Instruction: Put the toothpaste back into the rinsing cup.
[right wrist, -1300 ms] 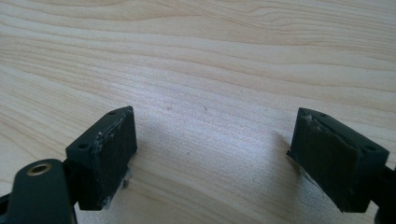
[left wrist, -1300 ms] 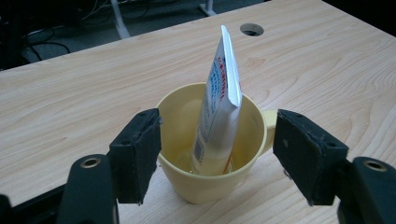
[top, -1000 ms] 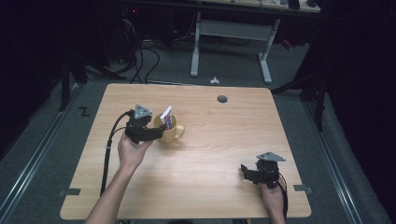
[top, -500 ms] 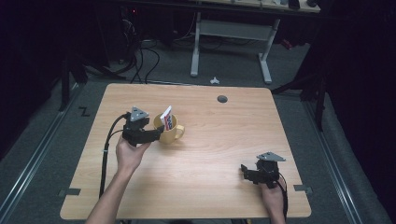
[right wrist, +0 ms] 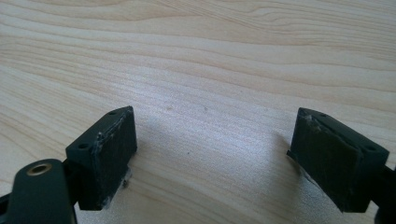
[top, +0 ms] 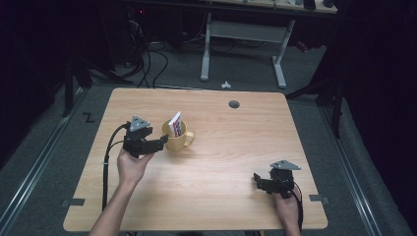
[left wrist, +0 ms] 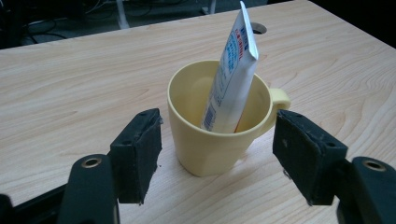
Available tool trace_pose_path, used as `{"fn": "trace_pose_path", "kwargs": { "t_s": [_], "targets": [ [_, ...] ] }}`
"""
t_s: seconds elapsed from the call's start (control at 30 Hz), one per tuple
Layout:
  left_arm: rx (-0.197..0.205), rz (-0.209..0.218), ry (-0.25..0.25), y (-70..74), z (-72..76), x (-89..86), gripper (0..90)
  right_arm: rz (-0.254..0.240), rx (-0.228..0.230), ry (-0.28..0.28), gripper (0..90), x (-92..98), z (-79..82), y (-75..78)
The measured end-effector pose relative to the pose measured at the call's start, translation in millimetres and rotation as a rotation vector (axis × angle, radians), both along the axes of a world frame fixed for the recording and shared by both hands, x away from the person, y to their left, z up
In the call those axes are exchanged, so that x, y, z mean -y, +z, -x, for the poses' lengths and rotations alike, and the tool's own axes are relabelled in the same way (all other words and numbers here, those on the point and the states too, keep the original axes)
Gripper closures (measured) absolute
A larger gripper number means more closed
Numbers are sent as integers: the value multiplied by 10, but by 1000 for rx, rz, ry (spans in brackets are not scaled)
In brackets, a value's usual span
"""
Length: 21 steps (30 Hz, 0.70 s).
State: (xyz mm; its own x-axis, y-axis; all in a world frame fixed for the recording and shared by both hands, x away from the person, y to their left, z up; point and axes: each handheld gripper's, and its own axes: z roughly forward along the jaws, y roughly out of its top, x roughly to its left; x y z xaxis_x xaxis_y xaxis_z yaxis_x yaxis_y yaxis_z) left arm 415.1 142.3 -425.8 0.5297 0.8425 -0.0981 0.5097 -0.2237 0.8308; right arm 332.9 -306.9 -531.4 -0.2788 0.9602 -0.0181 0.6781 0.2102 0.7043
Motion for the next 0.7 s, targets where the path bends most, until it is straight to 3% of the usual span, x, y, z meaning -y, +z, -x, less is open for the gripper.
{"fn": "trace_pose_path", "kwargs": {
  "t_s": [0.7],
  "targets": [
    [16,29,27,13,119,-178,331,0,-1,-1,144,-1,1,0]
  ]
}}
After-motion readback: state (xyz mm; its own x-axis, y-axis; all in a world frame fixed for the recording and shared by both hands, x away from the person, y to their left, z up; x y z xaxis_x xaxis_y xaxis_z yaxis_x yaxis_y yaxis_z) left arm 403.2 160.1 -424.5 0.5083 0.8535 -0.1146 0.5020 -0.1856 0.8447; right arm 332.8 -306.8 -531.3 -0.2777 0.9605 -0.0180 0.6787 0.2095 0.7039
